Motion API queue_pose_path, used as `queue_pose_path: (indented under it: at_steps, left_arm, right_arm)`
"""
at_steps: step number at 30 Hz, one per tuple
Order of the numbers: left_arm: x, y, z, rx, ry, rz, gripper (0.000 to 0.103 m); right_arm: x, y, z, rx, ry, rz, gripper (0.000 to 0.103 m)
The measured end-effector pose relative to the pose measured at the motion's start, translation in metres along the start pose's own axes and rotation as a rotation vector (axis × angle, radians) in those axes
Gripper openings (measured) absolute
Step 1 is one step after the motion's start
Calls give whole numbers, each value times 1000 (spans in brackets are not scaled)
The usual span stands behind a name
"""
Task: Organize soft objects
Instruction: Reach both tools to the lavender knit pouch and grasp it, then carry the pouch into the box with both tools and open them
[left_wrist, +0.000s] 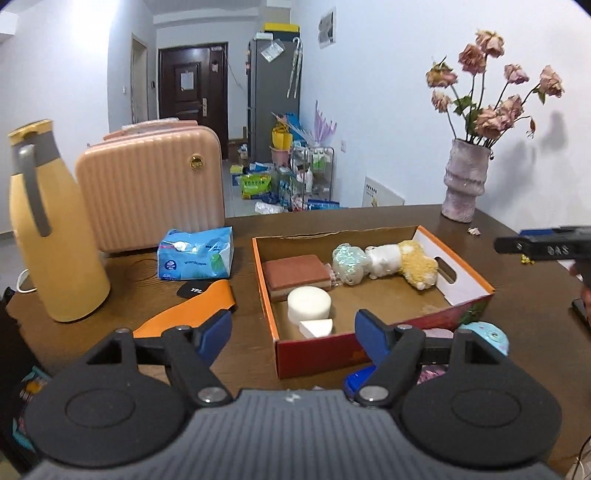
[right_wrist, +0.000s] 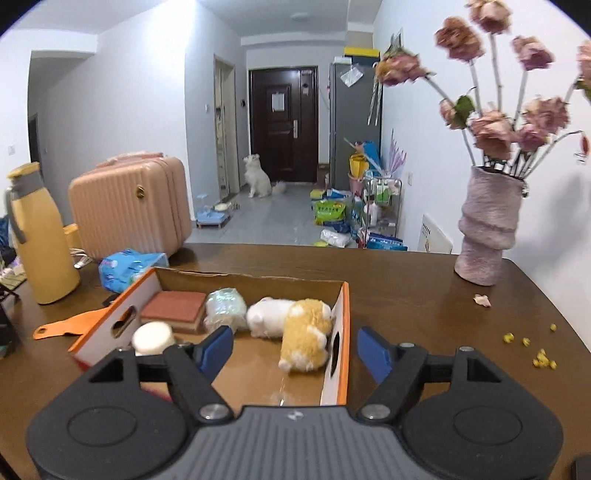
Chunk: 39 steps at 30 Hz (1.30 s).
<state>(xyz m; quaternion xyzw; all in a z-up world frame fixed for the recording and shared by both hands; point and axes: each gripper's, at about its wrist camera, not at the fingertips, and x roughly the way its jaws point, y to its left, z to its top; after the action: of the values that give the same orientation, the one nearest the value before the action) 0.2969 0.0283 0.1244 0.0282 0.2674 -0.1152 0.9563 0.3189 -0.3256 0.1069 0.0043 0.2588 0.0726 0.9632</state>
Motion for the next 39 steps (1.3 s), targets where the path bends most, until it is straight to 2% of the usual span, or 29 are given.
queue_pose_path:
  at_steps: [4, 8, 11, 15, 18, 20, 22, 26, 30, 33, 34, 35, 36, 37, 38, 39]
  left_arm:
    - [-35, -18, -33, 2, -41, -6, 76]
    - [-71, -37, -80, 12, -66, -41, 78]
    - [-93, -43, -113, -12, -69, -38, 80]
    - [-102, -45, -138, -38, -49, -48, 81]
    - [-92, -36, -138, -53, -32, -28, 81]
    - [-80, -27, -132, -77, -34, -30, 81]
    - [-60, -15, -124, -102, -26, -30, 81]
    - [-1, 4, -111, -127, 30, -126, 81]
    - [50, 12, -106, -118, 63, -165, 81]
    - [72, 19, -109, -163, 125, -206, 76]
    - [73, 22, -111, -193, 133, -224, 65]
    - [70, 23, -113, -213, 129, -236, 60]
    - [63, 22, -115, -226, 127, -239, 50]
    - [54, 18, -118, -231, 122, -235, 42]
    - [42, 13, -122, -235, 117, -226, 42]
    - [33, 7, -125, -238, 117, -222, 37]
  right_arm:
    - [-47, 12, -34, -1, -58, 38, 74]
    - [-97, 32, -87, -22, -99, 93, 78]
    - [-121, 49, -128, -12, -83, 112, 79]
    - [-144, 62, -172, 62, -39, 150, 79]
    - [-143, 69, -183, 76, -17, 177, 79]
    - [-138, 73, -181, 67, -13, 174, 79]
    - [-127, 76, -176, 105, -12, 208, 79]
    - [-82, 94, -173, 145, 43, 262, 77]
    - [-32, 116, -166, 181, 68, 306, 76]
    - [-6, 123, -161, 227, 89, 330, 62]
    - [1, 124, -161, 241, 100, 333, 47]
    - [8, 124, -161, 262, 127, 321, 30]
    - [12, 124, -162, 272, 162, 312, 22]
    - [12, 123, -163, 271, 176, 329, 16]
    - [9, 122, -164, 268, 182, 346, 15]
    - [3, 120, -165, 253, 187, 358, 13]
